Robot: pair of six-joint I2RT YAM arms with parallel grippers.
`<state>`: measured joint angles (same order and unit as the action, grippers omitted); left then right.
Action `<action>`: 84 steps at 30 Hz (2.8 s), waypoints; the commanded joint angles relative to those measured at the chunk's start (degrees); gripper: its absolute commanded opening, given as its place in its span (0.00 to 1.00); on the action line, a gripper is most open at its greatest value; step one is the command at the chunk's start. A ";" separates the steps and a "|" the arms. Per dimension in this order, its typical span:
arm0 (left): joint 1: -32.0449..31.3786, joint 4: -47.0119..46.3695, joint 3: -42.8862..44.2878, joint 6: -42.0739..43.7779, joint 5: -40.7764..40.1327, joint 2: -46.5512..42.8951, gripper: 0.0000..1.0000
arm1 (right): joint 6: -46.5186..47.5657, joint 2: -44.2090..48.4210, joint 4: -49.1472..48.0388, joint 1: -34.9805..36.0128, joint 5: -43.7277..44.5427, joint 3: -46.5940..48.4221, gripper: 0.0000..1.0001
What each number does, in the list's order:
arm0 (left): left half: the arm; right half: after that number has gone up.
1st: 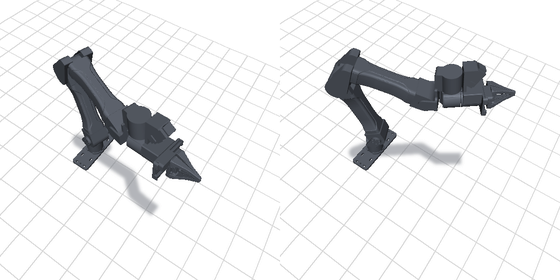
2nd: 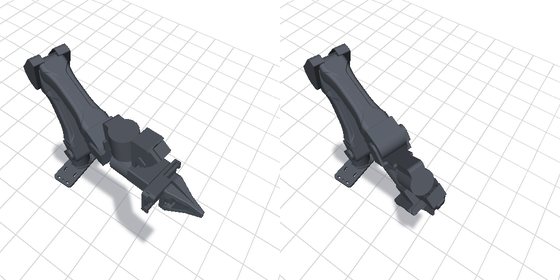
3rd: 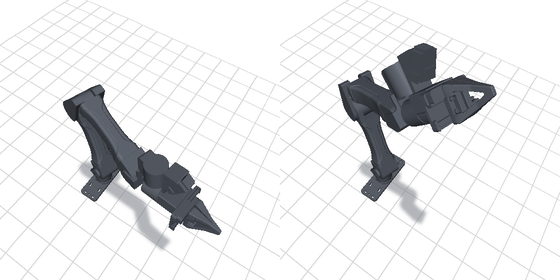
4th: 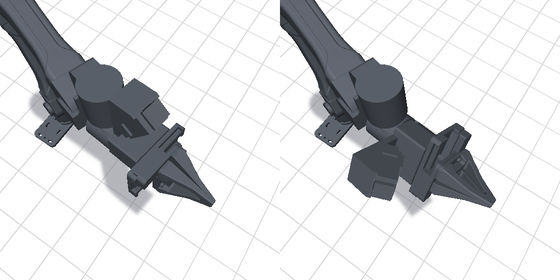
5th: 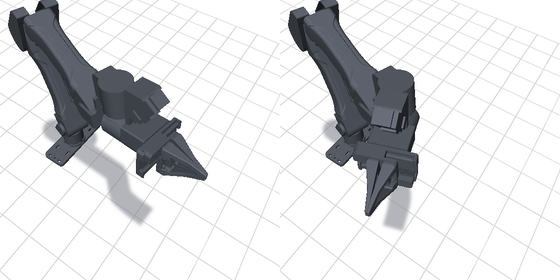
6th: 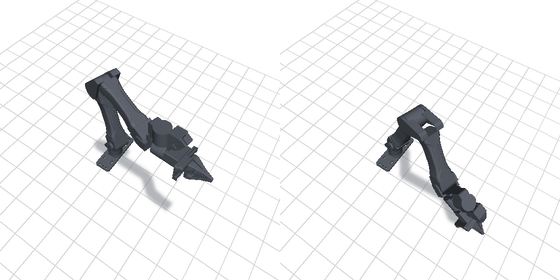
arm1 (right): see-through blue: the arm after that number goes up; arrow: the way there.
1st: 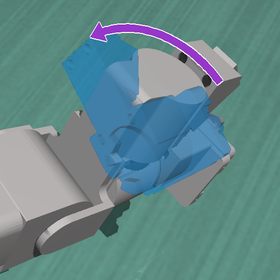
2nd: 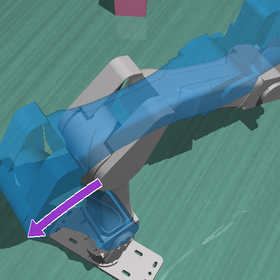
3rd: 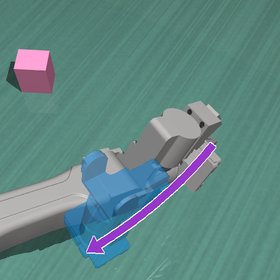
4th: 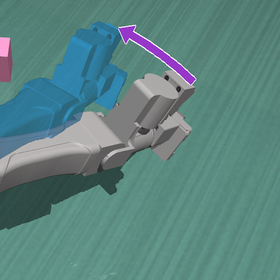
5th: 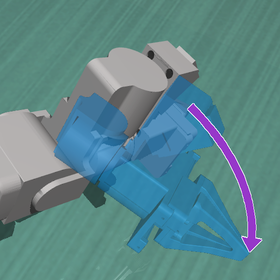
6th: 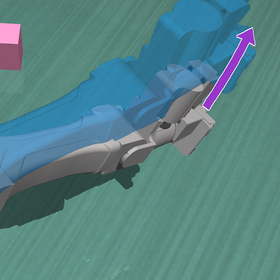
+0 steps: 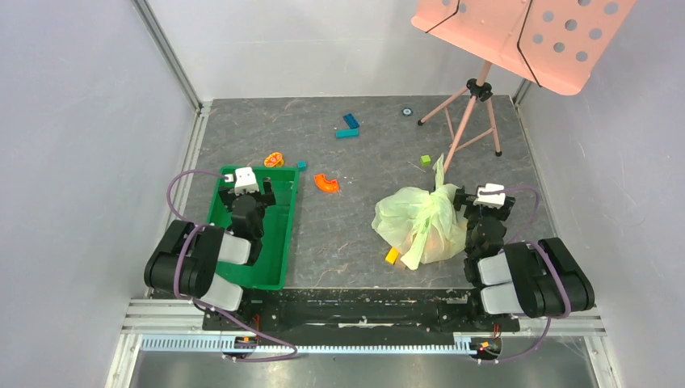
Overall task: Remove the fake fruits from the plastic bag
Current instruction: Untie the plastic bag at the center of the board.
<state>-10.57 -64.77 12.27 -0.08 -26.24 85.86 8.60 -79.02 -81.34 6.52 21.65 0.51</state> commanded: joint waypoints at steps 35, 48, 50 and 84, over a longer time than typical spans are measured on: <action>-5.48 68.23 27.08 -24.16 3.78 -33.58 1.00 | -25.47 34.92 61.55 -0.02 12.77 14.26 0.98; -5.49 94.33 50.96 -29.45 34.85 -20.65 1.00 | -26.96 36.12 98.01 -0.06 5.92 34.84 0.98; -5.52 100.92 54.93 -29.33 31.70 -17.68 1.00 | -26.54 32.45 103.59 -0.09 5.35 38.34 0.98; -29.09 88.68 59.53 -34.10 28.40 -13.27 1.00 | -22.26 33.27 108.60 -0.11 -31.46 41.72 0.87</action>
<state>-33.01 29.95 66.72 -29.30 2.55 66.57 -11.57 -46.94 27.64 6.52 -3.88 43.97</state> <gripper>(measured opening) 0.994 0.880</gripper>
